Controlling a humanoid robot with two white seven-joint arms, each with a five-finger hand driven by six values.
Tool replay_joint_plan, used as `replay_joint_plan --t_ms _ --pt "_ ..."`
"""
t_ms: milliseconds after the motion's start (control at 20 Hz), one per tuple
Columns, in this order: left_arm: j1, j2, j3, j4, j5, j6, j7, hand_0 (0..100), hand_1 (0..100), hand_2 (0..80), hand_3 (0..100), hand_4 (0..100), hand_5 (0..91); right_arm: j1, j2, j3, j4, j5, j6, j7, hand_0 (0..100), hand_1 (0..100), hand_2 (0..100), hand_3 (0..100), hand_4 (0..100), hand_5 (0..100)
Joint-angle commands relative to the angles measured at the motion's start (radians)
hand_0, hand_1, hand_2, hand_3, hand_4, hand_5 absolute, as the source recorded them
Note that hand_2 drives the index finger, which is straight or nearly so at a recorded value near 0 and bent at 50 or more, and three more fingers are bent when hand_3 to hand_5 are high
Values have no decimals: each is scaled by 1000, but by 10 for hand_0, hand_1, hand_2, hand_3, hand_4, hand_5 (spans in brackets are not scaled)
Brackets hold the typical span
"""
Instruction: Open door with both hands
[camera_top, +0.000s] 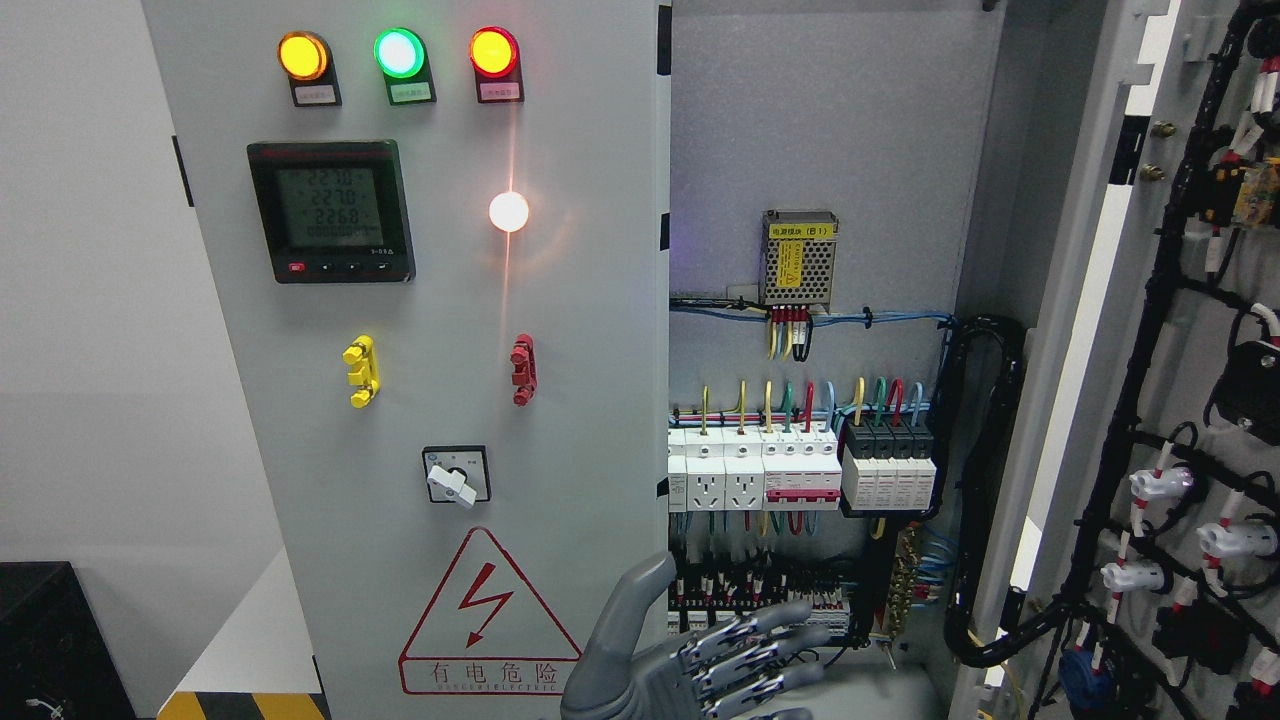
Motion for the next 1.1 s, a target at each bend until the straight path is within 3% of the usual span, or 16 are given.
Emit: replay_joint_plan --t_ms 0,301,601,902,1052 --pt "258 100 76 55 -117 2 -1 0 0 0 0 0 0 0 0 -2 0 0 0 -2 192 0 0 0 0 0" --pt "412 73 105 231 -182 -4 -1 0 0 0 0 0 0 0 0 -2 0 0 0 -2 192 0 0 0 0 0" --pt "558 -9 146 457 -327 -4 -1 0 0 0 0 0 0 0 0 -2 0 0 0 -2 192 0 0 0 0 0" --pt "633 -116 165 731 -436 -4 -5 0 0 0 0 0 0 0 2 -2 0 0 0 -2 192 0 0 0 0 0" --pt "693 -133 165 806 -516 -9 -5 0 0 0 0 0 0 0 0 -2 0 0 0 -2 192 0 0 0 0 0"
